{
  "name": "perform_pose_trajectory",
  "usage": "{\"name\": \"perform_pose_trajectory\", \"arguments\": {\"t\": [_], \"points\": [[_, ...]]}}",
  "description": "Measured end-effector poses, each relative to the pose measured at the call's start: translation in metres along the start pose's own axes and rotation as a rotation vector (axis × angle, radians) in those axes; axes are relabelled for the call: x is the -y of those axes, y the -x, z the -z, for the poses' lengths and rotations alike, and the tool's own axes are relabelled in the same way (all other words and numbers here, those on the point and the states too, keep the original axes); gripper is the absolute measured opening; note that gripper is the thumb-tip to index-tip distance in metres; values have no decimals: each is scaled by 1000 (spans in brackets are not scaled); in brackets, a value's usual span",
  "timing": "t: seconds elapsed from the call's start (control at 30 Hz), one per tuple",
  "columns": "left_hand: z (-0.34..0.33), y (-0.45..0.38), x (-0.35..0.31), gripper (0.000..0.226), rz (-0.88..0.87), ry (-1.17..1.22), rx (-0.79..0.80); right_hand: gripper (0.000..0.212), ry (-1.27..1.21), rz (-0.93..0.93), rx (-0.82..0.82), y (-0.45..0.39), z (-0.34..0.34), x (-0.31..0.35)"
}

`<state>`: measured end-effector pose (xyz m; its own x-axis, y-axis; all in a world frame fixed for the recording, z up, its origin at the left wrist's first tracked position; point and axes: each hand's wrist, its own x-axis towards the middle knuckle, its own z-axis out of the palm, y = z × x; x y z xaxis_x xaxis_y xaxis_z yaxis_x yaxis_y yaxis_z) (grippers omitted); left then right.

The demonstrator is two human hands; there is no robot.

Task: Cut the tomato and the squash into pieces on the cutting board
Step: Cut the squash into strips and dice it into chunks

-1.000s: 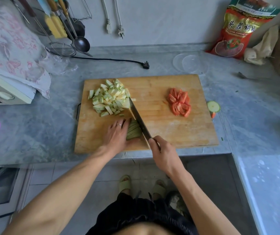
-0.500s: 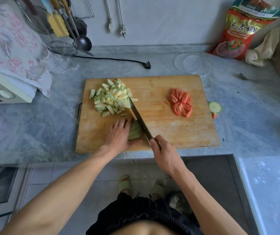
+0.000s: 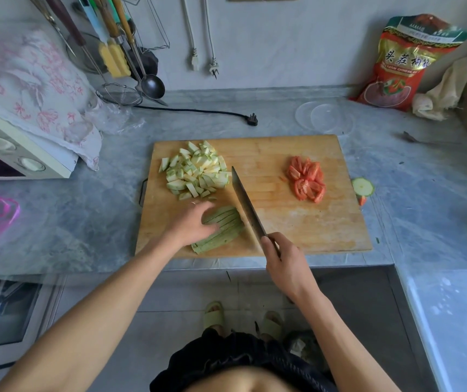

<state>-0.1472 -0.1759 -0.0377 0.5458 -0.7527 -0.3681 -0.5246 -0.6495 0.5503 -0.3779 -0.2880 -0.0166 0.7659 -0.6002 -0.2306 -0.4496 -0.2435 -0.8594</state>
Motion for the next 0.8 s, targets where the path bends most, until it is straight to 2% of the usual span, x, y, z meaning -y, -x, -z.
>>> {"name": "perform_pose_trajectory", "arguments": {"t": [0.07, 0.17, 0.33, 0.57, 0.67, 0.8], "points": [[-10, 4, -3, 65, -94, -99, -61, 28, 9, -8, 2, 1, 2, -1], [-17, 13, -1, 69, -107, -51, -159, 30, 14, -2, 11, 4, 3, -1], [-19, 22, 5, 83, -139, -170, -137, 36, 27, 13, 26, 3, 4, -1], [-27, 7, -14, 103, -118, -234, -131, 30, 65, 40, 78, 1, 5, 3], [-32, 2, -17, 98, -89, -338, -119, 30, 67, 42, 87, 0, 8, 4], [-33, 1, -22, 90, -67, -282, -151, 30, 69, 43, 78, 0, 10, 0]]}}
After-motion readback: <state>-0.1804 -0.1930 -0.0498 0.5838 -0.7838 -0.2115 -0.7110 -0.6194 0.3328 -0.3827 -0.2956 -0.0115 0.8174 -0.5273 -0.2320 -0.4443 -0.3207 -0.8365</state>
